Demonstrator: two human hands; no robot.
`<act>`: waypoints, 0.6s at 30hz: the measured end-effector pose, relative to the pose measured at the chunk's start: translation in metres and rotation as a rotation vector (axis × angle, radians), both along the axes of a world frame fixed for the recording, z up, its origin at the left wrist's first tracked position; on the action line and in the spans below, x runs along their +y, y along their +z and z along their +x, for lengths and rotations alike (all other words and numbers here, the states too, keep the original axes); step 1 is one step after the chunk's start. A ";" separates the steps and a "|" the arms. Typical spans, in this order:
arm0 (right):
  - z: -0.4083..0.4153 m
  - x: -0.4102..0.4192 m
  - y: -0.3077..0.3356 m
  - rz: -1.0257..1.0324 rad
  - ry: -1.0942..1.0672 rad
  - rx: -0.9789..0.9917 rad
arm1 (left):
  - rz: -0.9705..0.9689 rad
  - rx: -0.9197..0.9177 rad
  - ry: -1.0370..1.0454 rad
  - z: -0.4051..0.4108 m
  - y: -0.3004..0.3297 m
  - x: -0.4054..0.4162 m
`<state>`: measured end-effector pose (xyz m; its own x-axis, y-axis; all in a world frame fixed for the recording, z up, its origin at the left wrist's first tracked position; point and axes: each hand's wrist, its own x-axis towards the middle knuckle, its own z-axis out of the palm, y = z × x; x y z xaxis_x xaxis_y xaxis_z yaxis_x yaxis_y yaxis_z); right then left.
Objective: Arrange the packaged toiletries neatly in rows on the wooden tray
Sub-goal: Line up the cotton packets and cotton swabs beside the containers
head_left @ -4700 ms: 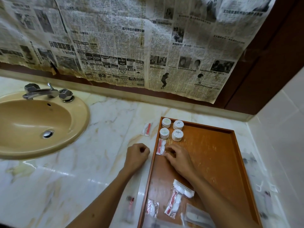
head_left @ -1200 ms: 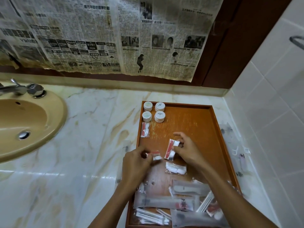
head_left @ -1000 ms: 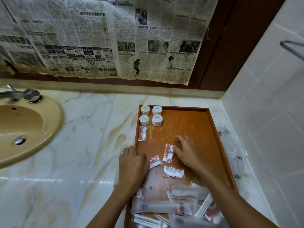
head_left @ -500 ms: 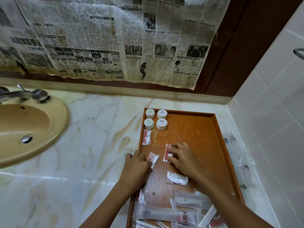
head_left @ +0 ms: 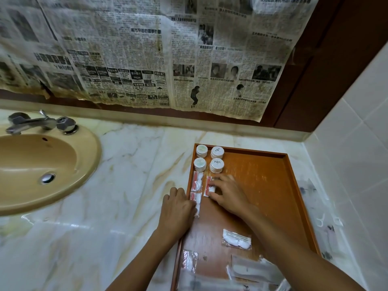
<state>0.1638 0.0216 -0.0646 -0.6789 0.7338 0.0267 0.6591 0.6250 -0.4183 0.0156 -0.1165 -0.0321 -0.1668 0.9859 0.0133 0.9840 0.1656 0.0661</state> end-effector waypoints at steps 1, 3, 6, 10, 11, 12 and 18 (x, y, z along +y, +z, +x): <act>-0.001 0.001 -0.001 -0.001 0.001 0.002 | 0.005 0.002 0.003 -0.001 0.001 0.000; -0.002 0.003 -0.002 -0.004 0.000 0.007 | -0.024 -0.006 0.011 -0.001 0.000 -0.001; -0.004 0.004 -0.003 -0.006 -0.004 0.015 | -0.050 -0.024 0.021 -0.002 -0.001 -0.001; -0.005 0.005 -0.002 -0.018 -0.013 0.016 | -0.072 -0.043 0.029 -0.002 0.001 -0.002; -0.005 0.005 -0.003 -0.019 -0.014 0.017 | -0.076 -0.052 0.032 -0.002 0.001 -0.002; -0.004 0.005 -0.003 -0.020 -0.015 0.021 | -0.078 -0.060 0.036 -0.002 0.000 -0.002; -0.004 0.002 -0.004 -0.024 -0.037 0.052 | -0.068 -0.099 0.030 -0.005 -0.001 -0.004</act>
